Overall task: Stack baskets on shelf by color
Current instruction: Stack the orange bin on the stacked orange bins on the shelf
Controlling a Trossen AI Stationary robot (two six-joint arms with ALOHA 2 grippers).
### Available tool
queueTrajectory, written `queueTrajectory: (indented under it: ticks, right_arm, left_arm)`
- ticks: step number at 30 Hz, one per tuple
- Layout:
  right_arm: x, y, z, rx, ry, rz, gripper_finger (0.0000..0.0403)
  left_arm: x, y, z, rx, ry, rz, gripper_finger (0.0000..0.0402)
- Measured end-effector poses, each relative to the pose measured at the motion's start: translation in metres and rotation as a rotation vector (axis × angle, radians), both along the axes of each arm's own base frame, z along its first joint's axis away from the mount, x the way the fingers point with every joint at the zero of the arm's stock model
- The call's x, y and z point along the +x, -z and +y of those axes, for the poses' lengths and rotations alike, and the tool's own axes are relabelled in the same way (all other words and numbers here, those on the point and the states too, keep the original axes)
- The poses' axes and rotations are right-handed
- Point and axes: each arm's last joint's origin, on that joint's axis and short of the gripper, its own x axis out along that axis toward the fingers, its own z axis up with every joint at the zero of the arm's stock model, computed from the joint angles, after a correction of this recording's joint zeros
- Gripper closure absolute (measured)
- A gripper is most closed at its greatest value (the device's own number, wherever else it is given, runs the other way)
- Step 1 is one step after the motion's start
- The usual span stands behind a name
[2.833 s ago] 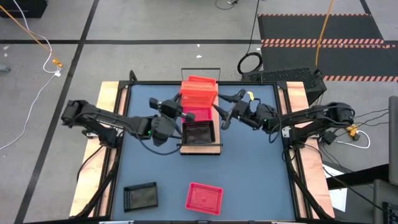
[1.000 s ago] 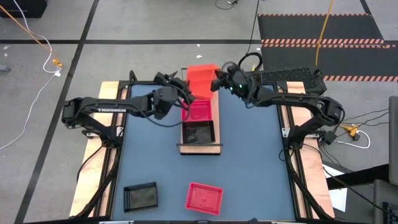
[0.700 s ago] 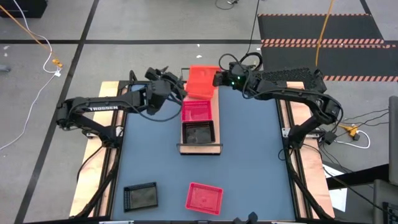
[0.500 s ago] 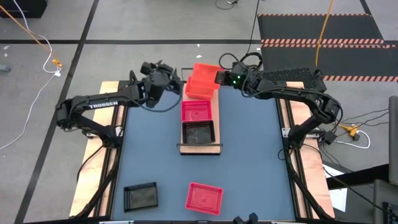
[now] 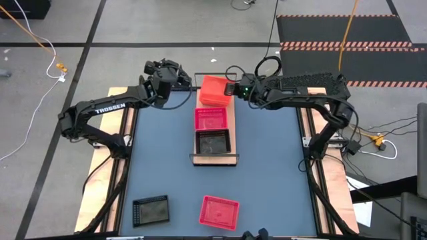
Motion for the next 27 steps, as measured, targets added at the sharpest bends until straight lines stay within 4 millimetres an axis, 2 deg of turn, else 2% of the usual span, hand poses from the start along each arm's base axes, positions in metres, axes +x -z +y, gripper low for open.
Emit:
queueTrajectory:
  ticks: [11,18,23,27]
  right_arm:
    - [-0.002,-0.012,0.007,-0.002,-0.037,-0.027,0.0332]
    - [0.001,-0.018,0.020,-0.019,-0.089,-0.018,0.0304]
    - [0.003,-0.030,0.031,-0.141,-0.166,0.033,0.0299]
    - [0.002,-0.041,0.040,-0.270,-0.144,0.112,0.0298]
  left_arm:
    - [0.000,-0.001,0.001,0.007,0.003,0.023,0.0066]
    - [-0.001,0.001,0.002,-0.003,0.000,0.051,0.0066]
    - [-0.002,0.002,0.001,-0.009,0.001,0.065,0.0066]
    - [-0.002,0.002,0.001,-0.008,0.002,0.071,0.0066]
